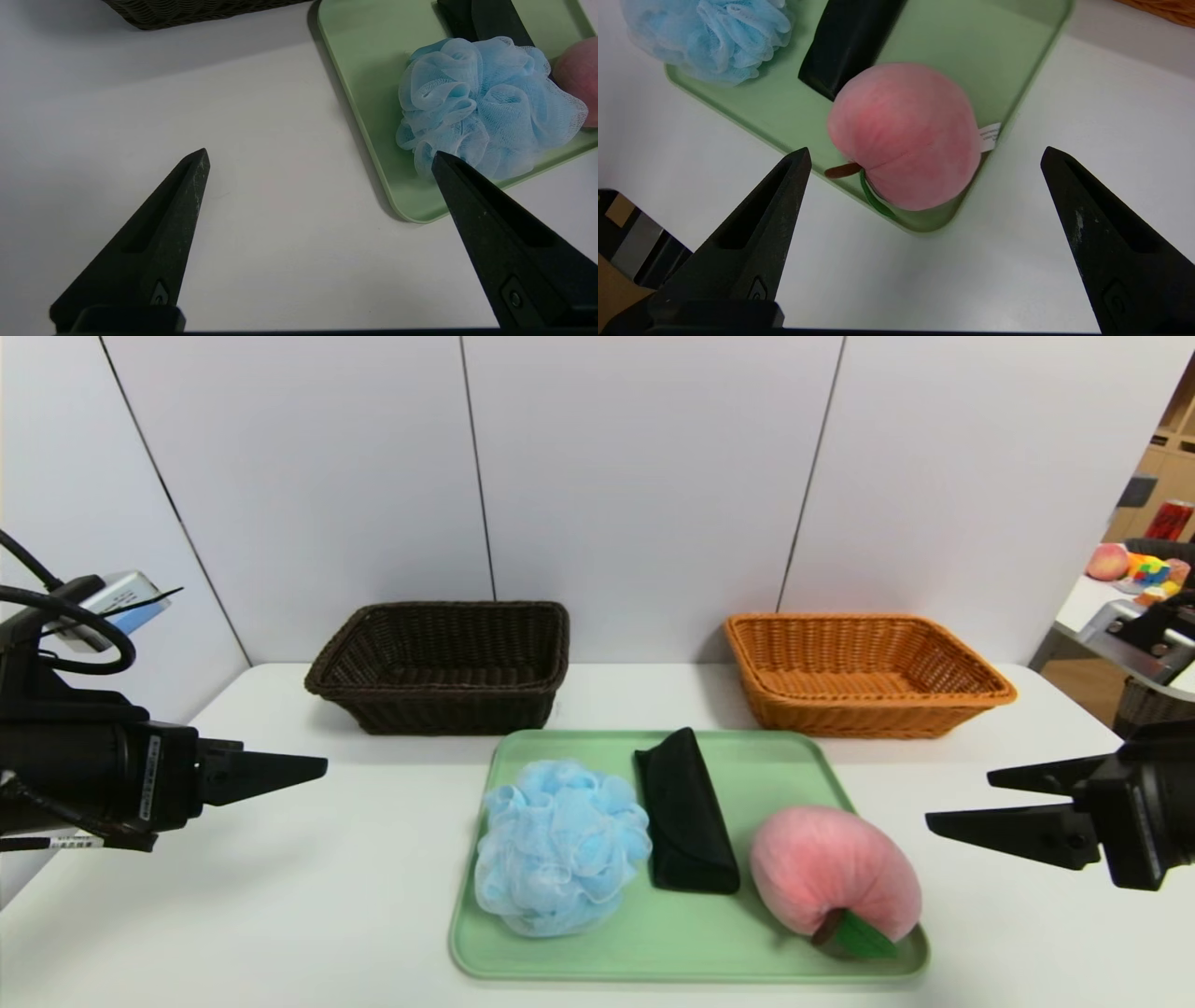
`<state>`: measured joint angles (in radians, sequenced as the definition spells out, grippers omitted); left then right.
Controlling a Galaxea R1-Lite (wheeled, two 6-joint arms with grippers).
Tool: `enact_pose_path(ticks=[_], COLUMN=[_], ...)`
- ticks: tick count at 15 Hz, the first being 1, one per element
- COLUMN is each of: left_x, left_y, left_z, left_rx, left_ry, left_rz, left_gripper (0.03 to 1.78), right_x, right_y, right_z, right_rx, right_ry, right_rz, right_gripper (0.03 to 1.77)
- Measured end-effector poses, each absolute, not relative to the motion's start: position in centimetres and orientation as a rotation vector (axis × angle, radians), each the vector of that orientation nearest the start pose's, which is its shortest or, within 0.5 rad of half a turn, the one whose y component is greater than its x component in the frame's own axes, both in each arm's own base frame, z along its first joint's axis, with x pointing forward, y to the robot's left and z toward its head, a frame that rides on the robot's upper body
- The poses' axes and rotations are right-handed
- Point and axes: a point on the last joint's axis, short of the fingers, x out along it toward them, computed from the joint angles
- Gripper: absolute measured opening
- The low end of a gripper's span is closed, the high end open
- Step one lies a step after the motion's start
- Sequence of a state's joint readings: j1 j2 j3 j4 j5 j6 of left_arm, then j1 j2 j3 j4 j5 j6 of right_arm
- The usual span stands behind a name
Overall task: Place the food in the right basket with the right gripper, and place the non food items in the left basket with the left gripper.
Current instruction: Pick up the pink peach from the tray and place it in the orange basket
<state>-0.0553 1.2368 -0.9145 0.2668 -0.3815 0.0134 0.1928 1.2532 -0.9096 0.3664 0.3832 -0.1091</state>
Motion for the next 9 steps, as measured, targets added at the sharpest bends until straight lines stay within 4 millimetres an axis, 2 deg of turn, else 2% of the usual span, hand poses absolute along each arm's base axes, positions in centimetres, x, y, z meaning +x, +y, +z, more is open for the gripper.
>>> enact_pose_path(ticks=[4,9], left_x=[17.8,17.8], left_y=[-1.8,-1.8], left_z=[24.1,24.1], left_rx=[-0.083,-0.084], left_ry=[0.596,0.599], left_rz=[-0.427,-0.427], left_gripper=[1.69,1.69], right_x=[18.7,19.8], right_y=[6.1,7.5], right_z=[22.2,22.4], right_rx=[-0.059,-0.066], right_ry=[0.775,0.876], right_rz=[0.661,0.694], right_gripper=[1.70,1.70])
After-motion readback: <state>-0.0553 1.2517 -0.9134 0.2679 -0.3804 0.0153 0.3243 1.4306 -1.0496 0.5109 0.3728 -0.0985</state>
